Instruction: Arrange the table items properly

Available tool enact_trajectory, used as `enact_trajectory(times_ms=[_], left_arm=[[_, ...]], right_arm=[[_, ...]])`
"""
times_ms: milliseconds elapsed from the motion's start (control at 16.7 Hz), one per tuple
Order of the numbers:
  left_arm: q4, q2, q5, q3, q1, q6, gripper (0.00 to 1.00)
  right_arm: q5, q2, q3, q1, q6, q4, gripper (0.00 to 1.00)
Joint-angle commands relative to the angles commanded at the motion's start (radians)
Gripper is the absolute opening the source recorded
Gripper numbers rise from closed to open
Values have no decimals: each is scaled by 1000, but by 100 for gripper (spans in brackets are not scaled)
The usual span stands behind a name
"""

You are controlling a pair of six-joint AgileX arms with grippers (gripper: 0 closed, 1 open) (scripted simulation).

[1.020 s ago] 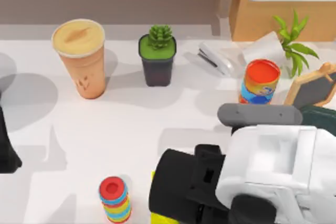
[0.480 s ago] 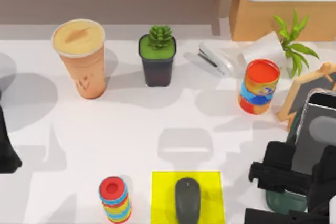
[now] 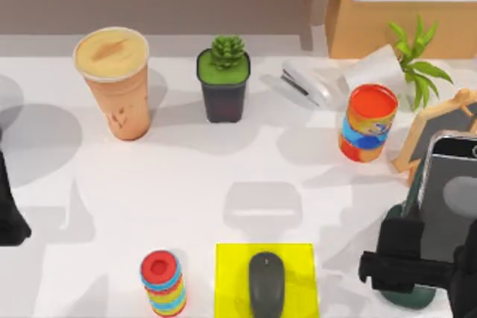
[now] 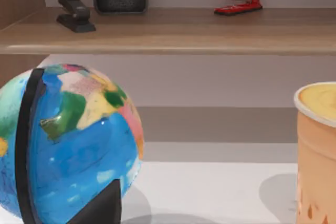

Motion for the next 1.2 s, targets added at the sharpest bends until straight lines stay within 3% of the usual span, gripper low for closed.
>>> enact_trajectory(times_ms=[240,600,840,1140,1200], left_arm=[[0,0,0,0,0,0,100],[0,0,0,0,0,0,100],[0,0,0,0,0,0,100],[0,0,0,0,0,0,100],[0,0,0,0,0,0,100]], right_arm=[[-6,-85,-27,9,-167,105,0],[-8,-82,-124,-183,-344,376,0],[-16,-17,-160,-288,-379,497,0],[-16,-11,-160,-293,-379,503,0],[-16,-11,-160,-293,-379,503,8]])
